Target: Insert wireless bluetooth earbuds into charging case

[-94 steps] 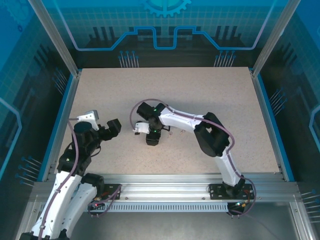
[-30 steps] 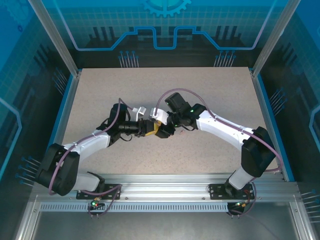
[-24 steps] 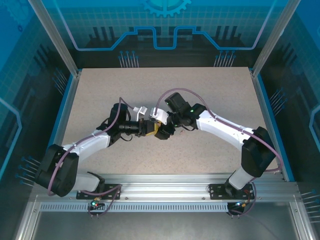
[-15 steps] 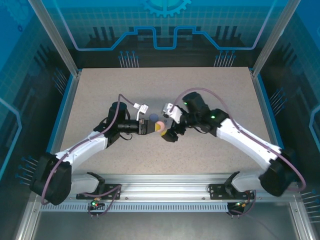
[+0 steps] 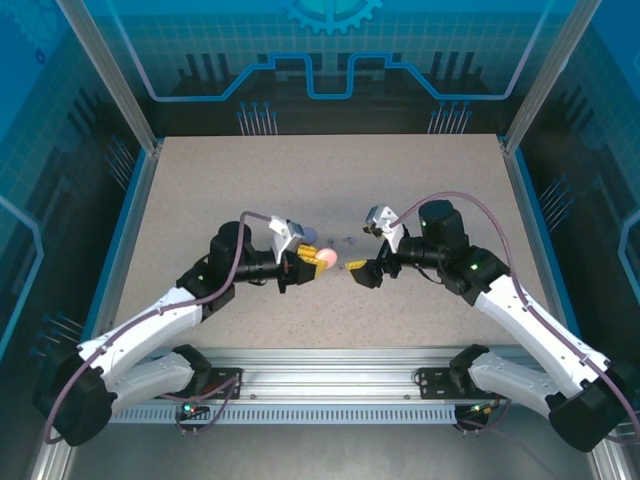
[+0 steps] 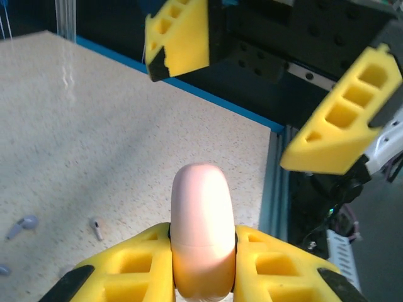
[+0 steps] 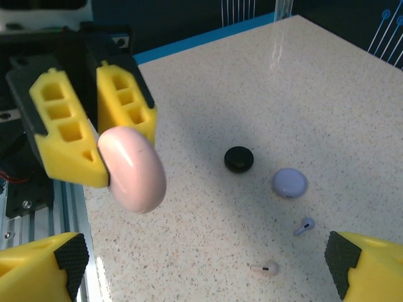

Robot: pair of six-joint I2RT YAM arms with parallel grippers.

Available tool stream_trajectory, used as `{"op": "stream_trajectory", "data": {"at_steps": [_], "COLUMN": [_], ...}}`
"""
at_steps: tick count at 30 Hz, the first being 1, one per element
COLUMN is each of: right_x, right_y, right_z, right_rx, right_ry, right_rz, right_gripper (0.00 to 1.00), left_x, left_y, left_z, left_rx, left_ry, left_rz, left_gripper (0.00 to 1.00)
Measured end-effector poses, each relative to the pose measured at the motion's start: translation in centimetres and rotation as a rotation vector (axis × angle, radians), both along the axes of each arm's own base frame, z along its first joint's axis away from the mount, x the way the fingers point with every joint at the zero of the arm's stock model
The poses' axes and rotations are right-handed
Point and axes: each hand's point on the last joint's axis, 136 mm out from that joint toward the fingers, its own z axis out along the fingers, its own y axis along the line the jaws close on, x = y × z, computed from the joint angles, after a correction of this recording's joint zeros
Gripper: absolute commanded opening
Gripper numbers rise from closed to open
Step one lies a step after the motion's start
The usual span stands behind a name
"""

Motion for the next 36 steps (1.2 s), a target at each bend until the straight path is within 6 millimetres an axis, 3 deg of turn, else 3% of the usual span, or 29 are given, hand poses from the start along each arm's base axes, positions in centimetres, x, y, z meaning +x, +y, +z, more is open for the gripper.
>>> {"op": "stream_trajectory", "data": {"at_steps": [10, 15, 23, 36], "right_x": [-1.3, -0.5, 0.6, 1.9], "right_y": [2.5, 3.3, 4.1, 3.9], "right_z": [-0.5, -0.8, 0.7, 1.8], "right_rx": [-0.003, -0.018, -0.016, -0.029], "right_ry": [-0.063, -0.051, -0.078, -0.09], "right_rz": [0.115, 0.124, 0.12, 0.076], "right_gripper": [0.96, 0.93, 0.86, 0.85], "left_x": [-0.4, -0.4, -0.4, -0.1], "left_y": [0.0, 0.0, 0.0, 0.1], "left_z": [0.6, 0.6, 0.7, 0.6], "left_rx": [0.027, 0.034, 0.038, 0.047], "left_ry": [-0.22, -0.238, -0.255, -0.253], "left_rz": [-0.003, -0.008, -0.007, 0.012], "left_gripper": [0.09, 0.09, 0.09, 0.08]}}
